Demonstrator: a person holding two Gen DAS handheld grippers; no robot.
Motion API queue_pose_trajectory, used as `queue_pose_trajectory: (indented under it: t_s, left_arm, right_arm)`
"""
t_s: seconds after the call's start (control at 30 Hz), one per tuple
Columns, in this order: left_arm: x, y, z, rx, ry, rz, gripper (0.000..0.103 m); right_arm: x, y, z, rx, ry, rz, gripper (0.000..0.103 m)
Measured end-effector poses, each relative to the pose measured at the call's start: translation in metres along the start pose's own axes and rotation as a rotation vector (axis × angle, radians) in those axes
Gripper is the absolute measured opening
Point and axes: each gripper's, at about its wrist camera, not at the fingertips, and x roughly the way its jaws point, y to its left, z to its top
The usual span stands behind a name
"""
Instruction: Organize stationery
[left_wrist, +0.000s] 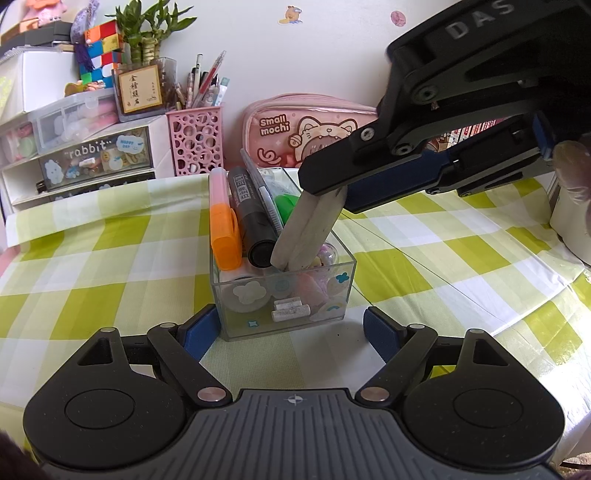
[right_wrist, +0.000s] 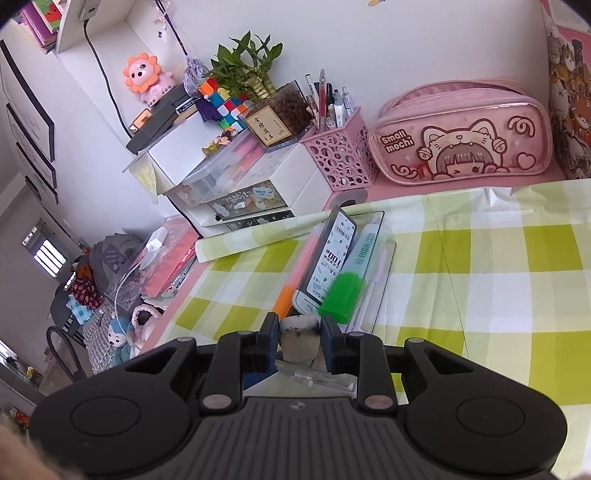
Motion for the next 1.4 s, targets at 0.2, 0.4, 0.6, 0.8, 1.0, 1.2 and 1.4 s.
queue_pose_trajectory:
  t_s: [0.2,0.4,0.6,0.8,1.0,1.2,1.4]
  left_arm:
    - [0.000,0.000,0.000,0.001,0.001,0.000,0.082]
    - [0.003,-0.002,0.001,0.008,0.008,-0.004,0.085]
    - [0.001,-0.005,0.002,0.018,0.033,0.012,0.094]
    - [-0.012,-0.011,-0.001,-0.051,0.066,0.076,0.098]
    - [-0.027,-0.016,0.002,-0.157,0.139,0.175,0.098]
    - [-0.046,-0.022,0.017,-0.199,0.170,0.256,0.098]
    - [-0.056,-0.032,0.027,-0.202,0.172,0.303,0.098]
  right_arm:
    - [0.008,0.002,0.004,-0.010,-0.012,-0.021,0.028]
    - [-0.002,0.000,0.004,-0.010,-0.035,-0.033,0.044]
    - [-0.024,-0.017,-0.014,0.075,-0.091,-0.057,0.065]
    - [-0.047,-0.032,-0.036,0.116,-0.113,-0.100,0.073]
    - [-0.069,-0.026,-0.050,0.033,-0.132,-0.235,0.081]
    - [-0.079,-0.017,-0.061,-0.090,-0.126,-0.391,0.092]
    - [-0.085,-0.020,-0.061,-0.107,-0.123,-0.480,0.096]
